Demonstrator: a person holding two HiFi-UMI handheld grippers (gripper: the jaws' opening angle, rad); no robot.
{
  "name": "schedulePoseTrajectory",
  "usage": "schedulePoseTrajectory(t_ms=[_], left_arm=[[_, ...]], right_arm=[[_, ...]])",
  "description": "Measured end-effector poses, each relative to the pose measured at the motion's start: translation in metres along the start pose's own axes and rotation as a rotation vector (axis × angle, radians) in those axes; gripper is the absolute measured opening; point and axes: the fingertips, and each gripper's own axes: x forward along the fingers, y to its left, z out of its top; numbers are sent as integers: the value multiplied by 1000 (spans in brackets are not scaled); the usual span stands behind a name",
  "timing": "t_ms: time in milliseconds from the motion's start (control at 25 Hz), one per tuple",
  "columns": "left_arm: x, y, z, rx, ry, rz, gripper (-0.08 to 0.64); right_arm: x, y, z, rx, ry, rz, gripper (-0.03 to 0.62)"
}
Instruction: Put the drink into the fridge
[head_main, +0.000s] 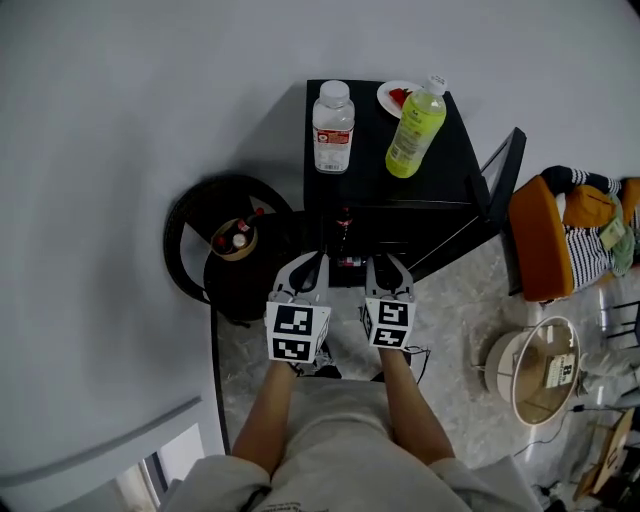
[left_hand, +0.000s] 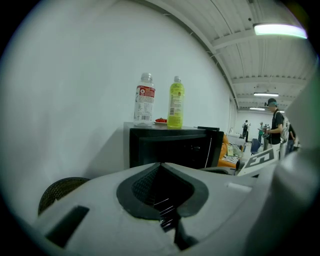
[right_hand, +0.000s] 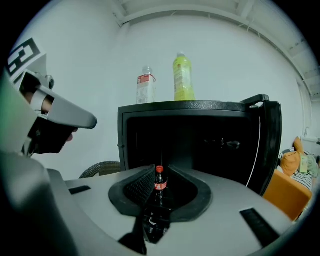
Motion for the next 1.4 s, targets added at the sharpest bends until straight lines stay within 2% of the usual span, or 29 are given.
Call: schedulePoseTrajectory(t_ms=[200, 320, 480, 680, 760, 880, 1000, 1240, 1400], left_arm=[[-5, 4, -1, -11, -8, -12, 9], [-7, 9, -1, -13, -13, -8, 9], [-6, 12, -3, -34, -10, -10, 8], [4, 7, -7, 25, 54, -7, 8], [8, 5, -4, 21, 50, -15, 8], [9, 4, 14, -8, 1, -36, 8], [10, 12, 45, 15, -40, -26, 8], [15, 37, 102, 32, -114, 8, 9], [21, 49, 124, 23, -138, 12, 8]], right_arm=[[-2, -7, 2, -2, -8, -30, 42], [-4, -1, 8, -49, -24, -27, 8], [-5, -1, 5, -40, -12, -14, 8], [-4, -4, 14, -18, -23, -6, 8], [-3, -4, 23, -22, -37, 0, 8], [-2, -2, 46, -40, -56, -5, 8], [-3, 0, 83, -54, -106, -11, 8], [3, 15, 157, -6, -226, 21, 9], [19, 32, 186, 7, -247, 46, 11]])
